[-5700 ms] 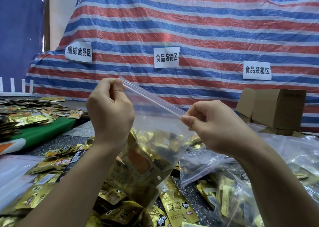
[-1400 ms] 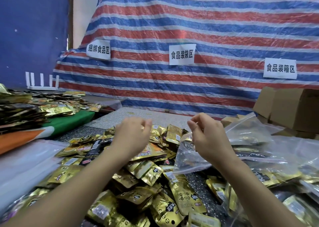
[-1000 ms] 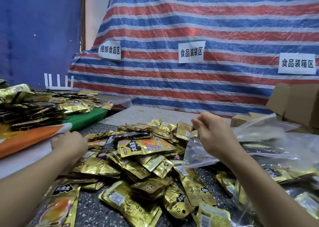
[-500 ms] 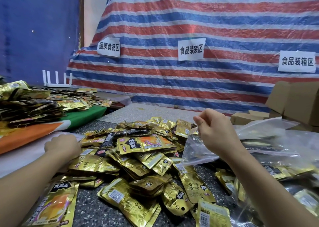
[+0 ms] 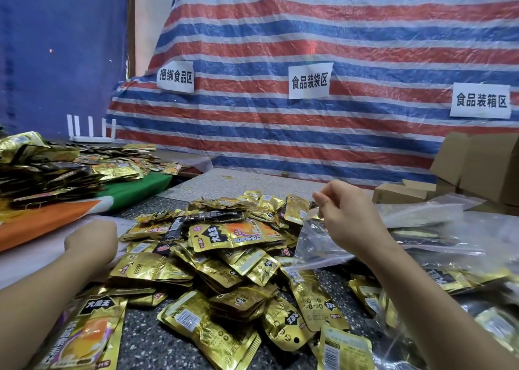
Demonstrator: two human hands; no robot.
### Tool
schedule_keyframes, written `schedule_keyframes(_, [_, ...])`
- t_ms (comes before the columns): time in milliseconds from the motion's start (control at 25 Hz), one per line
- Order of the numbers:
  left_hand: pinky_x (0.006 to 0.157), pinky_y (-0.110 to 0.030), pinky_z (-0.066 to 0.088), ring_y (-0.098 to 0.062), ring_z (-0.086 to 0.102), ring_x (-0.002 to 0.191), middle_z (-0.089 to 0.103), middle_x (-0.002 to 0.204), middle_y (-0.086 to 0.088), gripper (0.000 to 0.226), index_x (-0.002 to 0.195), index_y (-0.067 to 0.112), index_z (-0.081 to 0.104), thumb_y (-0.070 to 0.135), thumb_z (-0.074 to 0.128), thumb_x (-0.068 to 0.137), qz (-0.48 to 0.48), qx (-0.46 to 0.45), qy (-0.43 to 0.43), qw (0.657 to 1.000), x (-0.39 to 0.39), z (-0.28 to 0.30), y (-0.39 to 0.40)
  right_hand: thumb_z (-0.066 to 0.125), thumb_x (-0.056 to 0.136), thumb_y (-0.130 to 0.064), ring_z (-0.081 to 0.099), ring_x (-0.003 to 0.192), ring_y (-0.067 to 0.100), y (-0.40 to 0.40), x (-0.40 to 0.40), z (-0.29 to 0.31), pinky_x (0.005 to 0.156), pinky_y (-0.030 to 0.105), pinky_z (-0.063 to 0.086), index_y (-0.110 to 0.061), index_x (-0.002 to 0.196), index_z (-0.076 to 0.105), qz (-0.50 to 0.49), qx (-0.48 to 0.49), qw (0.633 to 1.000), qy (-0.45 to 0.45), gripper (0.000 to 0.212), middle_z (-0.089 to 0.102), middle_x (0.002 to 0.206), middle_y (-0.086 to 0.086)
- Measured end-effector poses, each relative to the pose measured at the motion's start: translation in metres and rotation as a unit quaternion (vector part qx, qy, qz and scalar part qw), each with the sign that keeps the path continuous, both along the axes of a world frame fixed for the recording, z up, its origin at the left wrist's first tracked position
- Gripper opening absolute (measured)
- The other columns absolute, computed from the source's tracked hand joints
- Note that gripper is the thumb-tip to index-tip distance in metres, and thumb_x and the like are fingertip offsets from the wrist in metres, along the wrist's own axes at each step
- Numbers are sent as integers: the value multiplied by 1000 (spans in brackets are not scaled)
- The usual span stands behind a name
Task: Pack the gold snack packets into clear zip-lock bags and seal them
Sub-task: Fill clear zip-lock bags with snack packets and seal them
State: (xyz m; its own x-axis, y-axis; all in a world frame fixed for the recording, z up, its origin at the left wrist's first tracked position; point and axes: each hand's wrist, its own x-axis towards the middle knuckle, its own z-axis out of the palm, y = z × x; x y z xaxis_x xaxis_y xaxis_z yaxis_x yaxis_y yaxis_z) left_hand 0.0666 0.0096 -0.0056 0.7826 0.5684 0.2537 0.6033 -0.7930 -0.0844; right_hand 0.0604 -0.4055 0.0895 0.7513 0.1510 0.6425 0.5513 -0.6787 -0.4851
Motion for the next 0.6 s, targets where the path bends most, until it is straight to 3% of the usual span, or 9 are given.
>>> schedule_keyframes(160, [59,-22,44,-14,57,79,59,87,5,21,88,18,63,5,48,94,-11,3,-13,1000,-1,2,2,49,102,-33,49,59,14,-1,-2,1,51,30,34,-14,74,56,-1,-12,1000,-14,35,57,65,1])
schedule_keyframes(280, [54,-25,43,-20,56,69,65,99,0,16,91,11,63,4,48,94,-18,-44,-109,993,-2,6,-1,43,103,-39,53,60,28,0,-5,3,56,42,42,-9,66,50,0,-17,1000,-23,49,55,61,6])
schedule_keyframes(400, [53,-31,40,-28,53,66,57,77,-9,9,102,3,52,5,47,94,-54,-72,-223,971,0,18,-19,43,103,-43,54,56,41,0,-6,4,55,46,45,2,60,43,19,30,999,-8,62,47,51,14])
schedule_keyframes(480, [54,-36,43,-31,55,66,54,71,-13,10,104,2,45,4,46,94,-93,-91,-279,951,4,29,-40,46,103,-39,53,53,37,-1,-4,4,52,42,42,4,63,49,13,34,999,1,59,54,54,20])
schedule_keyframes(600, [49,-33,38,-28,53,59,54,70,-10,21,115,3,47,1,46,95,-179,-125,-370,903,9,46,-83,52,102,-23,61,61,19,2,-2,3,51,30,44,-12,79,58,28,33,998,37,26,65,72,7])
